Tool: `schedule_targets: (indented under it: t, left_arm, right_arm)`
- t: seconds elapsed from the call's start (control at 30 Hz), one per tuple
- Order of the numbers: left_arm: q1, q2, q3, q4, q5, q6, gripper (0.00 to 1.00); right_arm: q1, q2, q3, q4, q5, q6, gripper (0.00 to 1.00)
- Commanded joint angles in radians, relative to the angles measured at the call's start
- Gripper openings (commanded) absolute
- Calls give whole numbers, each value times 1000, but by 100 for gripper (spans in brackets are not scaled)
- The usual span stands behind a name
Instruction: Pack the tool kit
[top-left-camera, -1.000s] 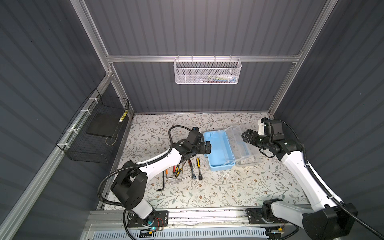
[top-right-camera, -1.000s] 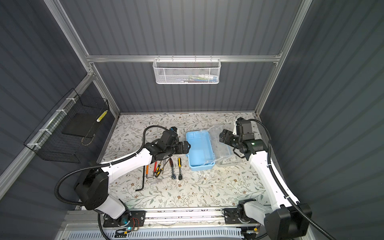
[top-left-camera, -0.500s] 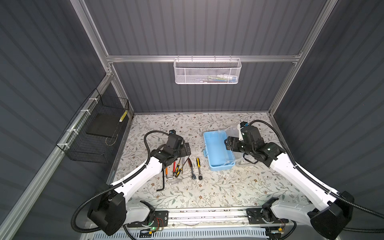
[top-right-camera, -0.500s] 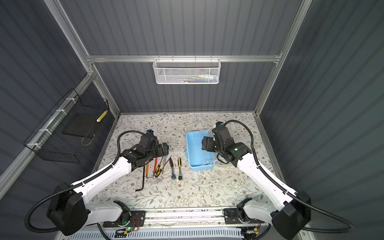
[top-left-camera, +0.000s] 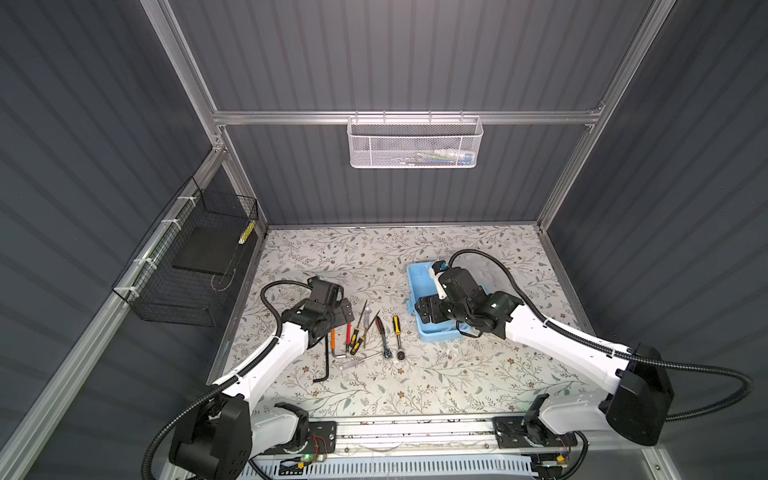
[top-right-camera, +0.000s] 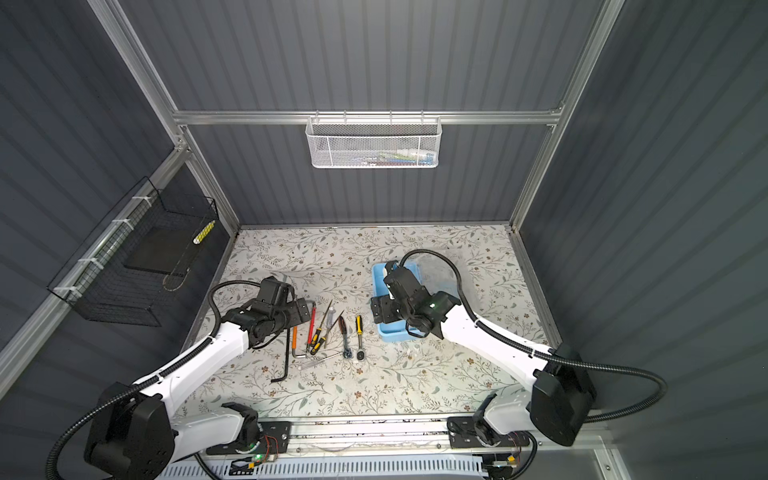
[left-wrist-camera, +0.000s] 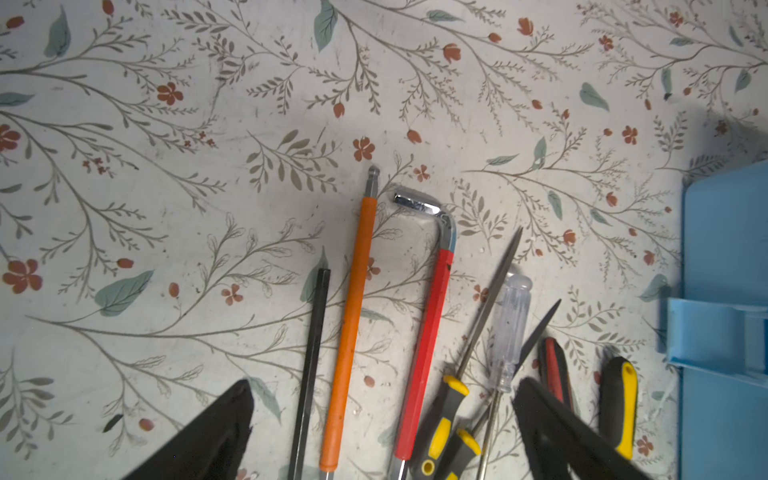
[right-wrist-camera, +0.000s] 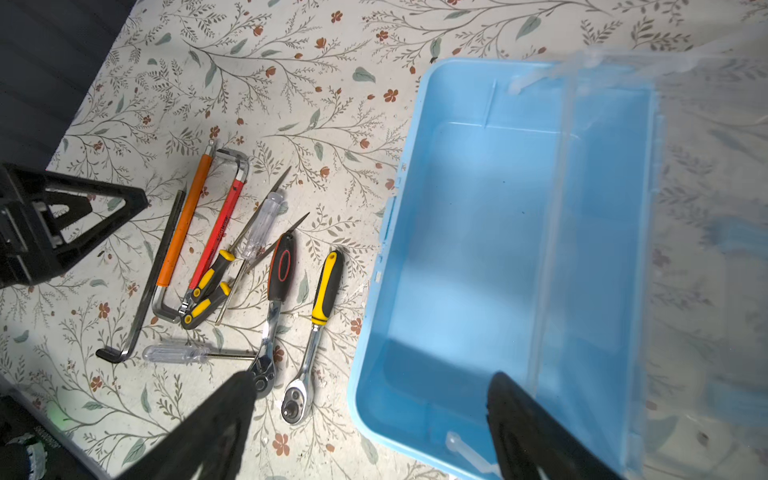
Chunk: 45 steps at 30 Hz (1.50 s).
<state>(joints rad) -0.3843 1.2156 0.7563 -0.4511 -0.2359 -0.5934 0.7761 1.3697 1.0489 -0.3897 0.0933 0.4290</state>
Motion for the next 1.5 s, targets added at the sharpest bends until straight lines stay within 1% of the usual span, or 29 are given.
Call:
schedule_targets:
  t: [0.0,0.1,0.3,0.47,0.57,0.77,0.87,1.03,1.13,1.27,1.47]
  left_arm:
    - [6,26,2,-17,38,37,89]
    - [6,69,23,13,93,87,68]
    - [6,203,95,-4,96,127,48]
    - [5,262,109,31,111,130,47]
    - [5,302,128,43,107,134,46]
    - [4,404,173,70,146,137,40]
    - [3,441,189,50,127,139,34]
    - [1,477,185,49,113,147,34]
    - [-12,511,190,55,99,148,32]
    - [-34,592,231,10,58,168,21]
    - [-36,592,189,57,85,141,16]
  right_arm:
    - [3,1,-12,58,15,-2,89]
    - [2,12,-13,56,42,-20,92]
    - [-20,-4,-20,47,50,-24,92]
    - [-51,-33,-52,65,43,-24,94]
    - [-87,-41,-64,73,8,-11,95]
    - [-123,-43,-61,56,-11,-26,95]
    - [-150,-51,-61,40,-15,-27,95]
    - [-206,-87,-100,65,-57,-24,95]
    - [-243,-100,-115,74,-82,-15,95]
    - [-270,-124,-129,66,-86,-20,96]
    - [-313,-169,-167,58,-84,-29,96]
